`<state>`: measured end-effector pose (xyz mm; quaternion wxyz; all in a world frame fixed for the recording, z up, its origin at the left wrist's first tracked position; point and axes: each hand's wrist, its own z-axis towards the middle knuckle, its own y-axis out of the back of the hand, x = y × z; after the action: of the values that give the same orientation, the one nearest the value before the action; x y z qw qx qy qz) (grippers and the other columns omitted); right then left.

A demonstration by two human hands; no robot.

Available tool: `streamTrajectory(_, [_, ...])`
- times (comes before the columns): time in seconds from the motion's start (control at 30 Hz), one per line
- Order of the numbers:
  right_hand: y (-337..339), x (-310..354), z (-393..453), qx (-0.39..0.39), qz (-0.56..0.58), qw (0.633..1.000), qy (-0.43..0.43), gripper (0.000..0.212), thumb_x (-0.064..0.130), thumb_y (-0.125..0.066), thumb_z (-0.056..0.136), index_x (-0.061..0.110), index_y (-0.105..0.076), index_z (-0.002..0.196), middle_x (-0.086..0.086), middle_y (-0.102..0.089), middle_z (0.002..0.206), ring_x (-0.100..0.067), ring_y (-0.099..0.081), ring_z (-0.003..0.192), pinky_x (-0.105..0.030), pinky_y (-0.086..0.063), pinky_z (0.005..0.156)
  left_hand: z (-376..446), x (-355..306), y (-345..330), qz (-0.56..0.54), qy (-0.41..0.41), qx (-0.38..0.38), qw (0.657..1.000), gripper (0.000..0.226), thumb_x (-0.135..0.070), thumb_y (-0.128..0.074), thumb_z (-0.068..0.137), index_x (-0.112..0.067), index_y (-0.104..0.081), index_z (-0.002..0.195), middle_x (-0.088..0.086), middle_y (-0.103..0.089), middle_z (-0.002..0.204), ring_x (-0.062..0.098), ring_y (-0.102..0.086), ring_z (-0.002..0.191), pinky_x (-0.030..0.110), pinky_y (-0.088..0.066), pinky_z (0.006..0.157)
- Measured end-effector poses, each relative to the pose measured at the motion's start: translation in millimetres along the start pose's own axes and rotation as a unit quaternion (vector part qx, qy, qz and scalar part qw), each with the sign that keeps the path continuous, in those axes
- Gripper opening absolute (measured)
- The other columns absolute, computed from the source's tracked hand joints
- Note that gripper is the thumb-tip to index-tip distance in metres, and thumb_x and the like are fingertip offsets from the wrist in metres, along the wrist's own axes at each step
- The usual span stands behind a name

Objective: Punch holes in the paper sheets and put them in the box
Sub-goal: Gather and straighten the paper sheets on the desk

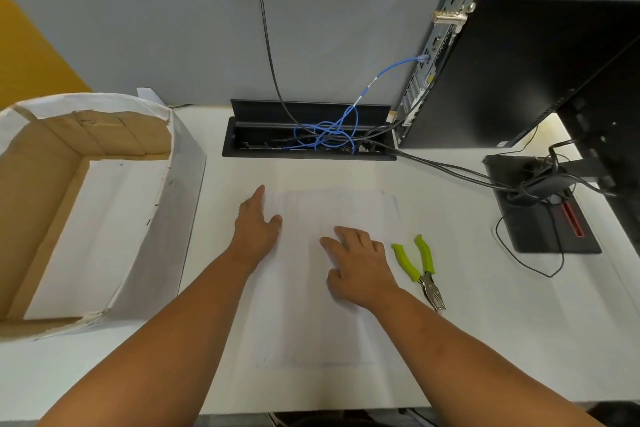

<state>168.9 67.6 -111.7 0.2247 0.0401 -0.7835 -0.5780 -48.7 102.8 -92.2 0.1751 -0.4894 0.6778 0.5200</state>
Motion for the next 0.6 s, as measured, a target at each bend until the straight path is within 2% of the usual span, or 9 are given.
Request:
streamTrajectory(0.1, [0,-2,-4,0.0,-0.002,1.0,0.004,0.063,0.034,-0.047,0.082,0.033,-0.038,0.144,0.002,-0.028,0.155,-0.022,-0.024,0.141,-0.041,-0.027,0.105,8,2,7,0.201,-0.01,-0.019,0.979,0.07,-0.023,-0.057,0.093,-0.021,-0.019,0.152,0.009,-0.023,0.154,0.034,-0.028,0.138,0.05,-0.032,0.109])
streamTrajectory(0.23, [-2,-2,-5,-0.003,-0.004,1.0,0.003,0.062,0.033,-0.048,0.082,0.033,-0.039,0.143,0.002,-0.029,0.154,-0.022,-0.025,0.14,-0.041,-0.027,0.105,13,4,14,0.314,0.016,0.004,0.949,0.081,-0.034,-0.067,0.087,-0.018,-0.018,0.15,0.008,-0.023,0.15,0.033,-0.027,0.135,0.048,-0.038,0.101])
streamTrajectory(0.33, [-2,-2,-5,-0.001,-0.002,1.0,0.001,0.062,0.034,-0.049,0.082,0.034,-0.038,0.143,0.002,-0.028,0.154,-0.022,-0.024,0.14,-0.042,-0.027,0.105,18,2,17,0.347,0.019,0.01,0.938,0.082,-0.04,-0.069,0.084,-0.017,-0.024,0.148,0.01,-0.026,0.145,0.032,-0.031,0.131,0.045,-0.04,0.099])
streamTrajectory(0.43, [-2,-2,-5,0.005,-0.004,1.0,0.0,0.062,0.035,-0.048,0.082,0.034,-0.037,0.144,0.003,-0.026,0.155,-0.021,-0.022,0.141,-0.041,-0.026,0.105,21,2,17,0.331,0.021,0.011,0.943,0.077,-0.036,-0.073,0.081,-0.02,-0.031,0.143,0.01,-0.03,0.141,0.032,-0.033,0.129,0.045,-0.041,0.098])
streamTrajectory(0.6, [-1,-2,-4,0.008,-0.004,1.0,-0.001,0.063,0.035,-0.047,0.082,0.035,-0.036,0.144,0.004,-0.025,0.155,-0.021,-0.021,0.141,-0.041,-0.025,0.105,21,2,16,0.301,0.02,0.016,0.953,0.053,-0.029,-0.072,0.082,-0.019,-0.048,0.129,0.01,-0.032,0.134,0.03,-0.037,0.122,0.041,-0.041,0.097])
